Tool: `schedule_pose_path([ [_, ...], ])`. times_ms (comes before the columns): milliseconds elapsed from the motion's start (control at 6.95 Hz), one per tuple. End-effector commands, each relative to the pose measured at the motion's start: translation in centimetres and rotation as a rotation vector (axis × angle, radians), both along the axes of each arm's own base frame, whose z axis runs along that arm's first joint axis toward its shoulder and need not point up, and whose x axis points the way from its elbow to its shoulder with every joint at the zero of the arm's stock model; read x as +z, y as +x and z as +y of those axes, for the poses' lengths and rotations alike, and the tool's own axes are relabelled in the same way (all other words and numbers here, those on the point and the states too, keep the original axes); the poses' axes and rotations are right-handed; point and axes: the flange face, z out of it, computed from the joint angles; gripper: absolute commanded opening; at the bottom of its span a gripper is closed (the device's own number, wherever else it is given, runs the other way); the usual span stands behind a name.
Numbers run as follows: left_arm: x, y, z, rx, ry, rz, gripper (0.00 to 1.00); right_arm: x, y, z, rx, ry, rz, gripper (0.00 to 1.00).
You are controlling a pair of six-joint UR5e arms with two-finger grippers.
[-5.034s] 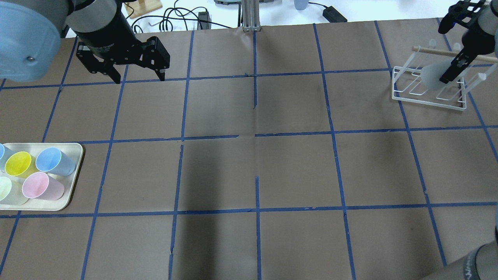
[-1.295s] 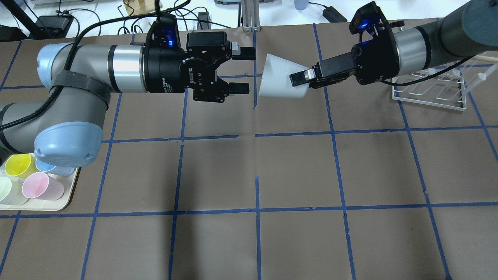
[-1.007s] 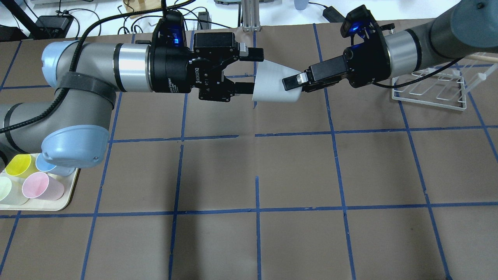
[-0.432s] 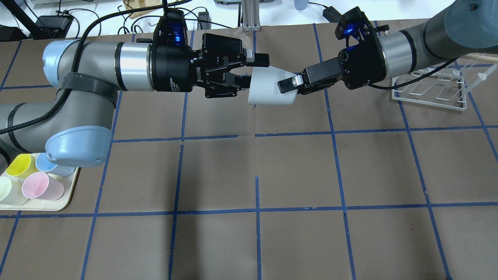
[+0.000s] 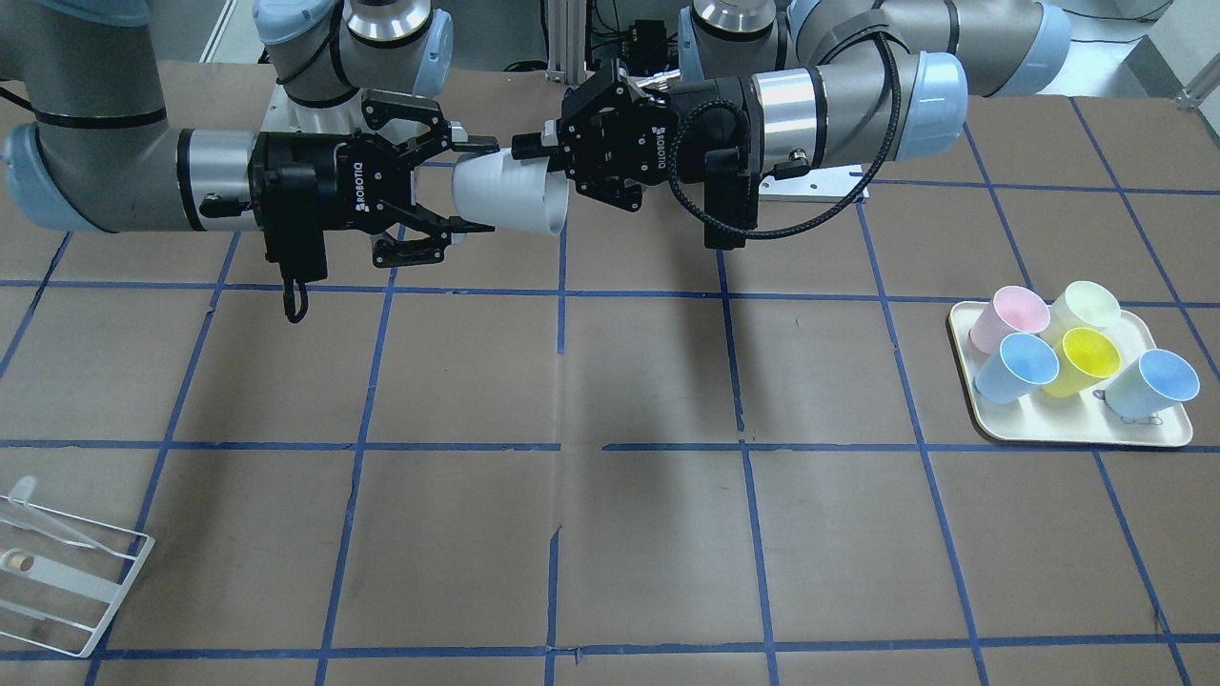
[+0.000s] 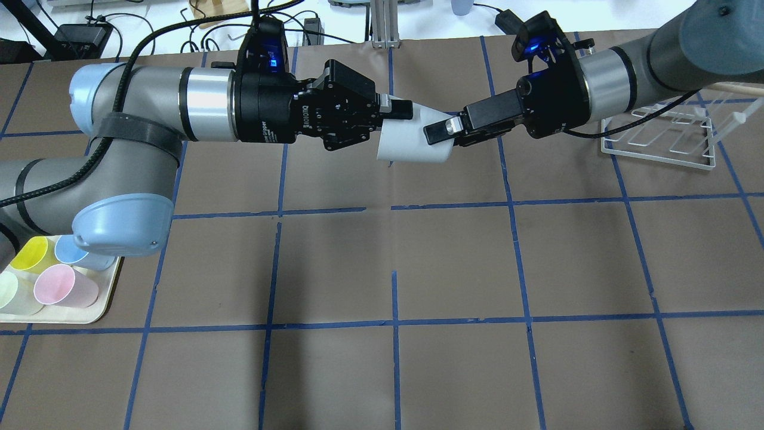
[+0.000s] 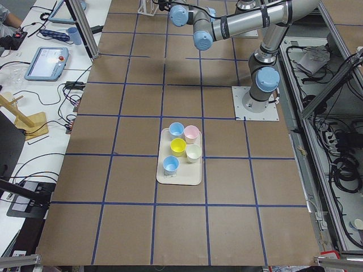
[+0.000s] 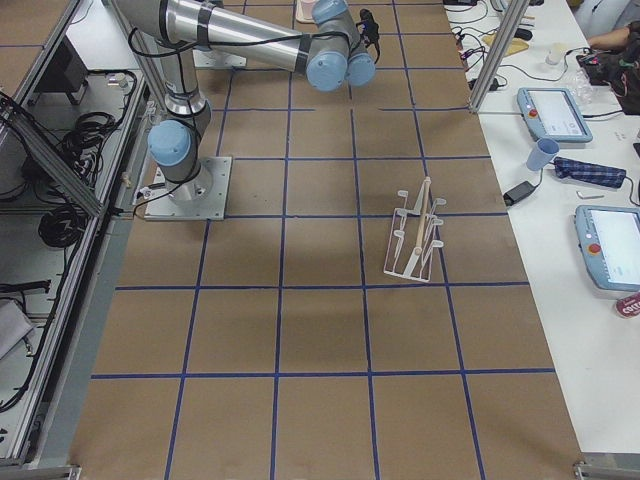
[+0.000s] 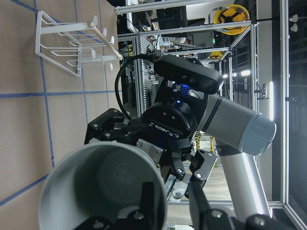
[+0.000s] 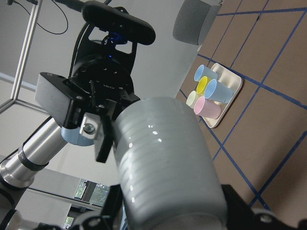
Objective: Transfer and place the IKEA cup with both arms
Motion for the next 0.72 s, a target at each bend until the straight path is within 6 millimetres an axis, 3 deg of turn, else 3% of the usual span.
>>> schedule_pose_path([
  [0,0.04,0.16,-0.15,0.004,0.0,-0.003,0.0,0.11,0.03,0.06,-0.002,0.005,0.001,0.12],
  [144,0.24,0.17,-0.16,0.006,0.004,-0.004,0.0,0.44,0.11,-0.05,-0.029,0.02,-0.007,0.62],
  [288,0.52,0.17,-0.05,0.007,0.007,-0.004,0.0,0.65,0.17,-0.27,-0.063,0.075,-0.01,1.0],
  [575,0.98,0.25,0.14,0.012,0.008,-0.008,0.0,0.91,0.1,-0.63,-0.063,0.086,-0.004,1.0],
])
